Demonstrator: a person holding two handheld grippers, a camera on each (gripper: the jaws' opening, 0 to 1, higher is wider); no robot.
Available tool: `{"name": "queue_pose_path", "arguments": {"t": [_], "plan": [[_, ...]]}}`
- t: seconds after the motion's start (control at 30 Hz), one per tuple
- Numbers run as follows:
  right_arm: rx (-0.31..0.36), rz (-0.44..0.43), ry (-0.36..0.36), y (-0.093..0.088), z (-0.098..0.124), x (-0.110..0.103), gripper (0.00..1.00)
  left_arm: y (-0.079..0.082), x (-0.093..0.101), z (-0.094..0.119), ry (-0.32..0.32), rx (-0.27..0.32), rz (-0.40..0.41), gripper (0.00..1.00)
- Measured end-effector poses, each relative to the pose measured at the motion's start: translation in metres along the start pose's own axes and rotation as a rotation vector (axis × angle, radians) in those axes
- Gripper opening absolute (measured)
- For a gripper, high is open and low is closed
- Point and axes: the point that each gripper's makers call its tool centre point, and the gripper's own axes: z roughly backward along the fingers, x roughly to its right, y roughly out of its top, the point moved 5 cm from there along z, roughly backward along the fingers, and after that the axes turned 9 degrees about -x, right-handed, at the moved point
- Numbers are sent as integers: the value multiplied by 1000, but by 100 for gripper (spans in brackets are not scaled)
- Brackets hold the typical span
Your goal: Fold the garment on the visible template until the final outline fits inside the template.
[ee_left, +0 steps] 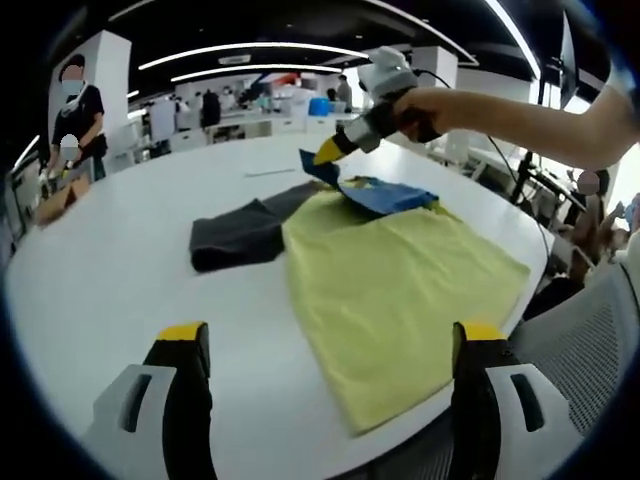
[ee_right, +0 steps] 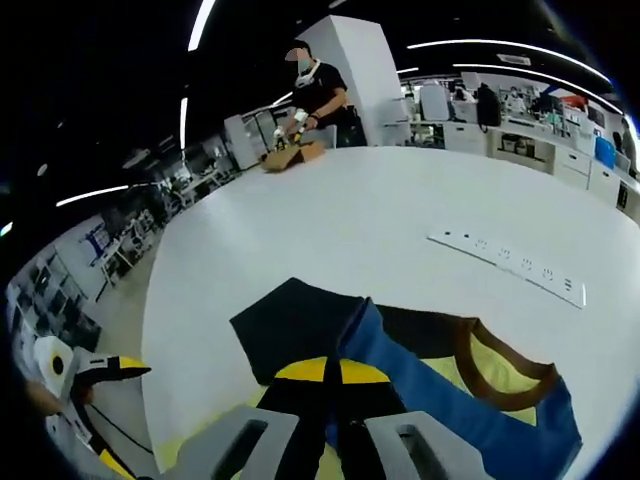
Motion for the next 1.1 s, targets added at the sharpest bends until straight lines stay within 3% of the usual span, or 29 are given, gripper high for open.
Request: {"name": "queue_pose_path", "arguments": {"t": [0.33,0.57,0.77,1.1], "plan": [[-22,-16,20,-15,-18,-3,0,-2,-1,1,6,-1,6,98],[18,-75,40,-18,-19,0,1,-3,-2,2,10,-1,8,99],[40,-45,-14,-20,-9,9,30,-3,-1,1,9,-8,5,99],[79,-31,-86,-27,12,26,66,4,-2,-2,7,-6,-6,99]]}}
